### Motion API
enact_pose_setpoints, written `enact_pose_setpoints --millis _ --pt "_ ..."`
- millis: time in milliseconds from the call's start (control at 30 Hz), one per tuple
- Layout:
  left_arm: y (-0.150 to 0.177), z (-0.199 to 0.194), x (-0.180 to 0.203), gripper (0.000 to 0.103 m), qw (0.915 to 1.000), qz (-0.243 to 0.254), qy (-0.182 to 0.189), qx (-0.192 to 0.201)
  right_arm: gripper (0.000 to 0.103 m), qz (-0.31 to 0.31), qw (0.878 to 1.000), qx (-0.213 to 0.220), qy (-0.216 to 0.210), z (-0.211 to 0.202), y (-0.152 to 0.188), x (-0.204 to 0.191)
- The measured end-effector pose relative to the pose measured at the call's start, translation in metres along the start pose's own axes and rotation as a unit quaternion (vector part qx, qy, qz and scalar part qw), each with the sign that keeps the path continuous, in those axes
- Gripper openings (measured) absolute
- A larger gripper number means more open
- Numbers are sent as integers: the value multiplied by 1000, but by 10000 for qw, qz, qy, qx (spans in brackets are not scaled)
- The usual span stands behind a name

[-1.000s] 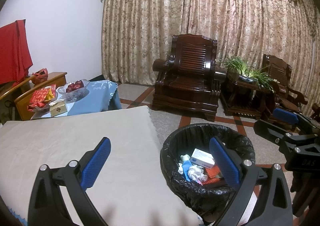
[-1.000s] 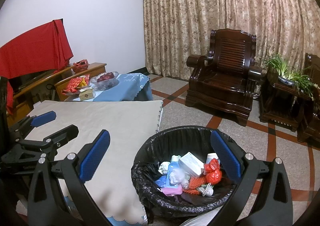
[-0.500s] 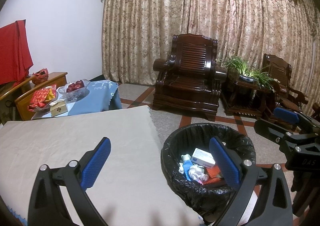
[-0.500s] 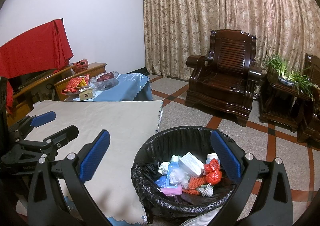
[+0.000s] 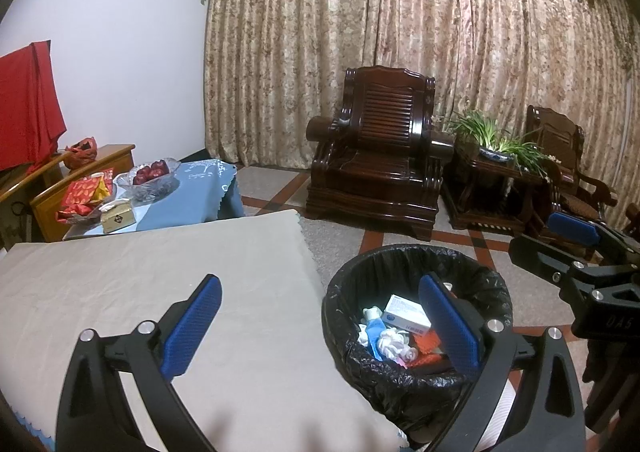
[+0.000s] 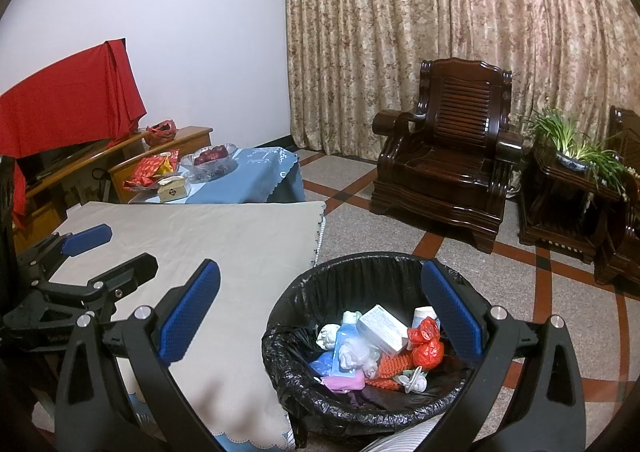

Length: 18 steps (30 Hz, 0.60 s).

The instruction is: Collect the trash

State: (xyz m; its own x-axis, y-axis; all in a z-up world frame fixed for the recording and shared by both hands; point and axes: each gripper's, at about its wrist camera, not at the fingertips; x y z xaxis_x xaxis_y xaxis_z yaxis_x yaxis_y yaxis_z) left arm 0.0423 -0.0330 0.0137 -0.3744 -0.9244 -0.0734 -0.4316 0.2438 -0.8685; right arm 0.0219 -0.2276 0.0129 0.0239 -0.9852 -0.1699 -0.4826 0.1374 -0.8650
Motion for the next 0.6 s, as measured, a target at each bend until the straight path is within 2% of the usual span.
enact_pose_setpoints --millis 600 --pt "0 -3 -3 97 10000 8 -3 -14 98 -1 10000 -2 4 0 1 0"
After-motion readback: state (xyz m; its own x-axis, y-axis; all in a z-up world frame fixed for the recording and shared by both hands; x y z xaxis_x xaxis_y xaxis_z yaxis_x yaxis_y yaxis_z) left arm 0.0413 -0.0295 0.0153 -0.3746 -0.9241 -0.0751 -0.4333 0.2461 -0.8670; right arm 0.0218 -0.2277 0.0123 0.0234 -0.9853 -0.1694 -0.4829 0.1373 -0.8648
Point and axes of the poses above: each gripper's, at about its wrist camera, not at the fingertips, and z roughly the way its jaws point, x to its right, y to its underside, and after that the axes turned 7 degrees about z, right-handed
